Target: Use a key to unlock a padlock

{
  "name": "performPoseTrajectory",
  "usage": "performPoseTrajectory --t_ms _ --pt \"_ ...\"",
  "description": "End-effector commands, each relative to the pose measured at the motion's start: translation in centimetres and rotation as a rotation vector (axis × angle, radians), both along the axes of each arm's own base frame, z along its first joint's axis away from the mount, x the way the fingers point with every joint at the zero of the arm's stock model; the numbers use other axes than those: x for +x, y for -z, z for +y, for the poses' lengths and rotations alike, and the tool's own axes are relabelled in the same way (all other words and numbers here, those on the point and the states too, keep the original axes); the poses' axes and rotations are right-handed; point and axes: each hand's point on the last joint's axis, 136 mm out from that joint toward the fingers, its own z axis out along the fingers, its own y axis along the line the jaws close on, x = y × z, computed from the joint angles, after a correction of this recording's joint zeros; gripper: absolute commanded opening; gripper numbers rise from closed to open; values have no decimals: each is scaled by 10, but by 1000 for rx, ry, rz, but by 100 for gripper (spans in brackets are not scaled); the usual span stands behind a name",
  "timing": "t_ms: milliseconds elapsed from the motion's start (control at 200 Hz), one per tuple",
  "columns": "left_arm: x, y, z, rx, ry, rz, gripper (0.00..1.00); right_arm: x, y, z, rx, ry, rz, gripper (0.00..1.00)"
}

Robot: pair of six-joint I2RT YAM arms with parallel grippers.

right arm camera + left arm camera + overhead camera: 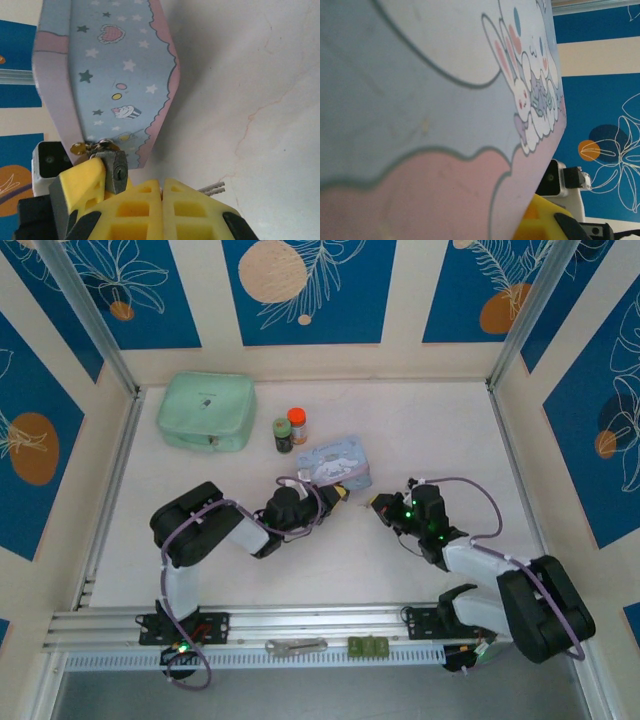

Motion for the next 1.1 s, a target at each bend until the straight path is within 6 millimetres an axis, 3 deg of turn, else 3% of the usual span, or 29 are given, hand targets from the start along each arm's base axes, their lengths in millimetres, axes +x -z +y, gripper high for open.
performPoseTrajectory --t_ms 0,240,535,770,1095 --pt "3 -47 -9 -121 -9 -76 0 20 -30 12 77 -3 -104 0" --pt "2 -45 -5 -123 -37 -65 0 25 -43 21 85 -23 -168 0" --pt "5 -50 -7 -181 -60 -55 0 23 -36 22 82 -15 -158 0" --pt "4 -49 -2 -187 -80 -45 0 16 -31 7 35 41 -157 0" --pt "3 -53 -8 -193 -70 -45 0 24 -33 14 55 25 -173 0"
